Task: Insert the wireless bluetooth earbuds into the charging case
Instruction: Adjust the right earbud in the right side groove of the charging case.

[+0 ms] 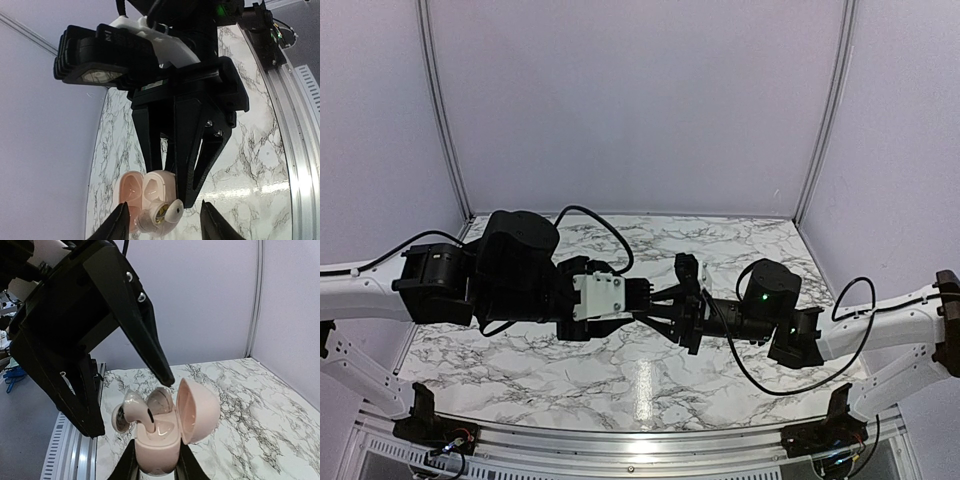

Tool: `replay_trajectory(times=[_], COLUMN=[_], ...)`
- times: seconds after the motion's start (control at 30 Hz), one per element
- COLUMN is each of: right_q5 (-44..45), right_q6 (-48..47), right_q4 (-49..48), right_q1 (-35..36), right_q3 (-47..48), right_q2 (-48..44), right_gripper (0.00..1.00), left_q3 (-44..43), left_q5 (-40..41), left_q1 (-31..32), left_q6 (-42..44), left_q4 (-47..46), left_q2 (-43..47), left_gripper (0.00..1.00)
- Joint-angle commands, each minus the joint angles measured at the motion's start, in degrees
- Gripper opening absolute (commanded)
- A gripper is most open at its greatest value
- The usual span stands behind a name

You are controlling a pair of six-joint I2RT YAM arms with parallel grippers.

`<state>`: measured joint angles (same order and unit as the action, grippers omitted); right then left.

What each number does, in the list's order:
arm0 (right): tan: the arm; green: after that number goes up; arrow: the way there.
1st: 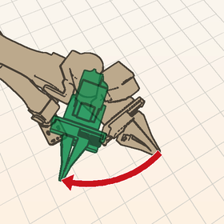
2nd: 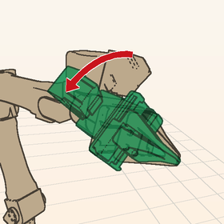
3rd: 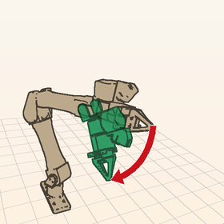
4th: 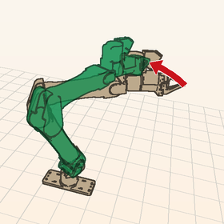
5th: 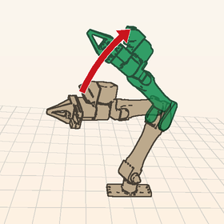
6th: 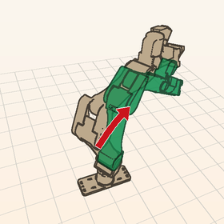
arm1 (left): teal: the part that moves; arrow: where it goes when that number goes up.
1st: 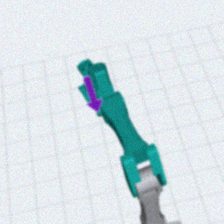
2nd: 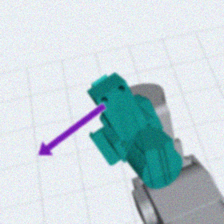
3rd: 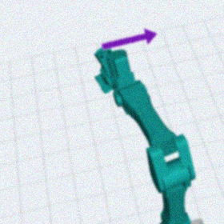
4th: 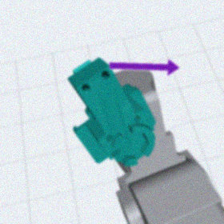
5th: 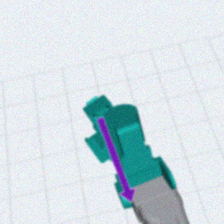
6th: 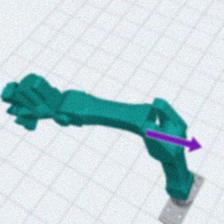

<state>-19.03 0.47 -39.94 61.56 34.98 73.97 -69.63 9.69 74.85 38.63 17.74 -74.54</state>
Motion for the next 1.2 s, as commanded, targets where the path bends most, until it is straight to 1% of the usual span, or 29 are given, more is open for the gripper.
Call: replay_trajectory(times=[0.0,0.43,0.77,1.17], right_q5=[-1.71,-3.57,-4.58,-5.4], right_q6=[0.56,-0.29,-0.28,-1.7], right_q4=[-1.45,-1.1,-0.84,-1.31], right_q1=[0.58,1.61,2.31,2.67], right_q3=[1.72,2.27,2.58,2.69], right_q2=[0.53,1.61,1.88,1.54], right_gripper=[0.0,0.0,0.0,0.0], left_q3=[-1.03,-1.72,-1.81,-1.29], left_q5=[-0.49,0.91,1.61,0.56], left_q1=[-0.05,-0.05,-0.14,-0.39], left_q6=[0.26,0.49,-0.21,-2.27], left_q4=[0.67,0.55,-0.46,-2.16], left_q2=[1.02,0.89,-0.07,-0.78], left_gripper=[0.53,0.55,0.53,0.53])
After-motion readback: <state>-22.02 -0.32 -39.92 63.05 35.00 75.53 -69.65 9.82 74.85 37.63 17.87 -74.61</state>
